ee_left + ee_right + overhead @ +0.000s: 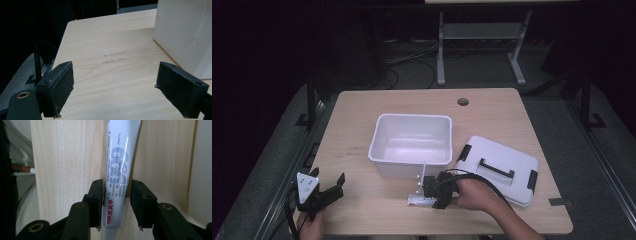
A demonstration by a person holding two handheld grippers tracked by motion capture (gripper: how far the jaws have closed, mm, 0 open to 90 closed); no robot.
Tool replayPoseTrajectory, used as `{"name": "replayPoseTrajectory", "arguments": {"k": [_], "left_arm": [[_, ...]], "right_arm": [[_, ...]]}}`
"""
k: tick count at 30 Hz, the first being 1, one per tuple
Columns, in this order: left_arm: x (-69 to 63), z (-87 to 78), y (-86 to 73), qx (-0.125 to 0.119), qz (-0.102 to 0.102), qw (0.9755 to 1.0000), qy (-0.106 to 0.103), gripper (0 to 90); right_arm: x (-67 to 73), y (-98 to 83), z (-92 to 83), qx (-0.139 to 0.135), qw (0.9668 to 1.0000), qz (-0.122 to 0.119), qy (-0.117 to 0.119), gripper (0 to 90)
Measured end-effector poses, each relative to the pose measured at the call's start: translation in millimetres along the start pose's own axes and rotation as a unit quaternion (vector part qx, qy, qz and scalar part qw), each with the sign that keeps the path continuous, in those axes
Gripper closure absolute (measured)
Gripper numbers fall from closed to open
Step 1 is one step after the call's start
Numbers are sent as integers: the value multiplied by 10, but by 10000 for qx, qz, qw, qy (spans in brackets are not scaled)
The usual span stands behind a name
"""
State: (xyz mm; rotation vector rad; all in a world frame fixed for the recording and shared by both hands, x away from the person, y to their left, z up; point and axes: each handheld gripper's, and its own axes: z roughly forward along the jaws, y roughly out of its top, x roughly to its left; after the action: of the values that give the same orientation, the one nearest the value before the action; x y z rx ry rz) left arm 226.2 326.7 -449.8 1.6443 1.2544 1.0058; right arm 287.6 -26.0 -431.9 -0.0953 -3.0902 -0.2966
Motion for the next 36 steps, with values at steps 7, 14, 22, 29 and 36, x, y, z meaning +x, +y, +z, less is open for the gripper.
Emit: {"name": "replayPoseTrajectory", "arguments": {"k": [7, 14, 22, 29, 36], "left_arm": [[5, -4, 3, 8, 10, 10000, 4, 135], [6, -3, 3, 2, 6, 10000, 4, 135], [8, -5, 3, 3, -2, 10000, 4, 135], [13, -9, 3, -1, 4, 10000, 10, 135], [5, -6, 4, -6, 4, 10000, 13, 135]], "right_arm": [[14, 39, 13, 95, 9998, -143, -66, 684], [18, 53, 18, 124, 9997, -189, -93, 690], [33, 61, 14, 151, 9994, -257, -155, 701], [53, 64, 8, 173, 9993, -317, -136, 703], [67, 42, -75, 49, 9995, -313, -44, 703]]}}
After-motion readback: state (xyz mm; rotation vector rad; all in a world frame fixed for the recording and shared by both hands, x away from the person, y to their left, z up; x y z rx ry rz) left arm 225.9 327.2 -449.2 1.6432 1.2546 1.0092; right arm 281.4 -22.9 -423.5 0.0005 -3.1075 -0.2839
